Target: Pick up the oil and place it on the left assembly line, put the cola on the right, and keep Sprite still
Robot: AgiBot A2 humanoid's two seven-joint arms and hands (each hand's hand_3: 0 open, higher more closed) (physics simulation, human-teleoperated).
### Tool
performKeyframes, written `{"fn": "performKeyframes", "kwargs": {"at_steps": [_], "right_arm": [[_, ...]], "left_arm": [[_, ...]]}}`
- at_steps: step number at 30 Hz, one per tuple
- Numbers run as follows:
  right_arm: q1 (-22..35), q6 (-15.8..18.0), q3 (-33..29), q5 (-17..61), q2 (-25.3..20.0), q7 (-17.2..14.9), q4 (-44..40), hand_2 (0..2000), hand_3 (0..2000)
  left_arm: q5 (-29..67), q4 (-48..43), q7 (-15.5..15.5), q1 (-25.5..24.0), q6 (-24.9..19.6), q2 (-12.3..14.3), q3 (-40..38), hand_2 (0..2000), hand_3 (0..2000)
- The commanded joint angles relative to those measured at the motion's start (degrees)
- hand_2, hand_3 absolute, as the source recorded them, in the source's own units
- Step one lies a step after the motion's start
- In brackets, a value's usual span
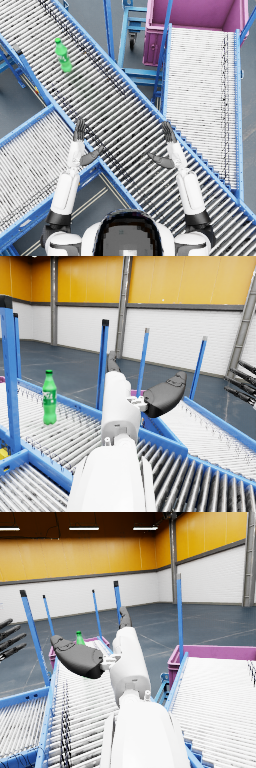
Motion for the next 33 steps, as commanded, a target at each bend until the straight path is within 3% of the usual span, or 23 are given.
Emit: {"fn": "performKeyframes", "kwargs": {"at_steps": [1,33], "right_arm": [[0.0,0.0,0.0,0.0,0.0,0.0,0.0,0,0],[0.0,0.0,0.0,0.0,0.0,0.0,0.0,0,0]], "left_arm": [[0.0,0.0,0.0,0.0,0.0,0.0,0.0,0,0],[0.0,0.0,0.0,0.0,0.0,0.0,0.0,0,0]]}}
